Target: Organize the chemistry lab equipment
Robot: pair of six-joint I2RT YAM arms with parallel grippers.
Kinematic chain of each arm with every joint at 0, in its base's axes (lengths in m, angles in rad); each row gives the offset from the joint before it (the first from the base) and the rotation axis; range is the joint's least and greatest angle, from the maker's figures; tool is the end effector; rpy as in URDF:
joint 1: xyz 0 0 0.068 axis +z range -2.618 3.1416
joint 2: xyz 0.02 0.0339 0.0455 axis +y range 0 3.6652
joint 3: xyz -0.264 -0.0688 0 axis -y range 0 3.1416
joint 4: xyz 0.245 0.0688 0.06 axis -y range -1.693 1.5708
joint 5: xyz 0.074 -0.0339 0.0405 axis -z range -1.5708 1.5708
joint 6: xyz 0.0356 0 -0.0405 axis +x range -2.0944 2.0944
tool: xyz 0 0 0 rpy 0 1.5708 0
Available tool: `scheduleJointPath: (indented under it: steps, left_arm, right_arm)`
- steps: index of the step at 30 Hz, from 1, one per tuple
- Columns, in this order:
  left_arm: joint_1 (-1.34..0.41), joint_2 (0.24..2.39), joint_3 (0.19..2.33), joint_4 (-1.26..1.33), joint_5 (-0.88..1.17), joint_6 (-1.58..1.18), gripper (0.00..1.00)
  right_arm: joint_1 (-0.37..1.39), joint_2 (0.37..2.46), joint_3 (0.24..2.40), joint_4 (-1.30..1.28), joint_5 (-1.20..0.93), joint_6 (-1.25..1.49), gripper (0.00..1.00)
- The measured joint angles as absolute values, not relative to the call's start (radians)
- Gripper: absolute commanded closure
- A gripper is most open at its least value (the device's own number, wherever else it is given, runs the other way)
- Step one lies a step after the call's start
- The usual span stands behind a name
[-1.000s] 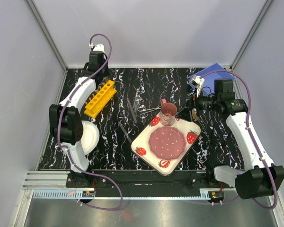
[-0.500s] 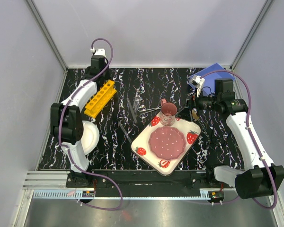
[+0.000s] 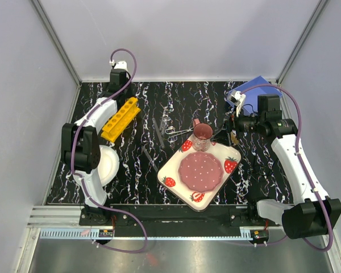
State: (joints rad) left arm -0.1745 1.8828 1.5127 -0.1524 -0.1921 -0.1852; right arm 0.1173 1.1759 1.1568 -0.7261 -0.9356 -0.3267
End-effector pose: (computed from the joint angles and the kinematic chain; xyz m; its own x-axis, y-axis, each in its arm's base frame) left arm 0.4400 -0.0707 0.2777 -0.4844 -0.0981 -0.8693 -0.0831 0.9944 -0.0659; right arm 0.2295 0.0559 0.3480 -0.4270 -0.2421 -0.8713 -0.8384 0.4670 0.2811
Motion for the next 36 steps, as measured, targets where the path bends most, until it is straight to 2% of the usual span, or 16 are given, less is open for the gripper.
scheduleJointPath:
  steps: [9, 13, 17, 20, 21, 22, 23, 28, 34, 36]
  left_arm:
    - [-0.175, 1.882, 1.483, -0.135, -0.192, -0.192, 0.57]
    - [-0.175, 1.88, 1.478, -0.135, -0.192, -0.192, 0.47]
    - [-0.175, 1.835, 1.456, -0.138, -0.193, -0.192, 0.27]
    - [-0.175, 1.76, 1.435, -0.143, -0.196, -0.192, 0.16]
    - [-0.175, 1.729, 1.425, -0.144, -0.196, -0.192, 0.13]
    - [-0.171, 1.626, 1.398, -0.15, -0.196, -0.192, 0.04]
    - [-0.171, 1.619, 1.397, -0.15, -0.197, -0.193, 0.01]
    - [-0.13, 1.371, 1.256, -0.155, -0.193, -0.212, 0.01]
    - [-0.038, 1.099, 1.091, -0.226, -0.121, -0.285, 0.01]
    - [-0.017, 1.016, 1.045, -0.279, -0.094, -0.315, 0.01]
  right_arm:
    - [0.117, 1.176, 1.157, -0.727, -0.937, -0.328, 0.0]
    - [0.117, 1.176, 1.157, -0.727, -0.937, -0.328, 0.0]
    - [0.116, 1.176, 1.157, -0.73, -0.937, -0.33, 0.0]
    - [0.116, 1.176, 1.157, -0.732, -0.945, -0.335, 0.0]
    - [0.116, 1.177, 1.158, -0.736, -0.95, -0.336, 0.0]
    - [0.116, 1.185, 1.165, -0.754, -0.969, -0.34, 0.0]
    - [0.116, 1.186, 1.165, -0.754, -0.97, -0.34, 0.0]
    - [0.191, 1.274, 1.265, -0.838, -0.951, -0.383, 0.0]
    - [0.417, 1.363, 1.366, -0.911, -0.846, -0.411, 0.0]
    - [0.541, 1.407, 1.399, -0.92, -0.784, -0.405, 0.0]
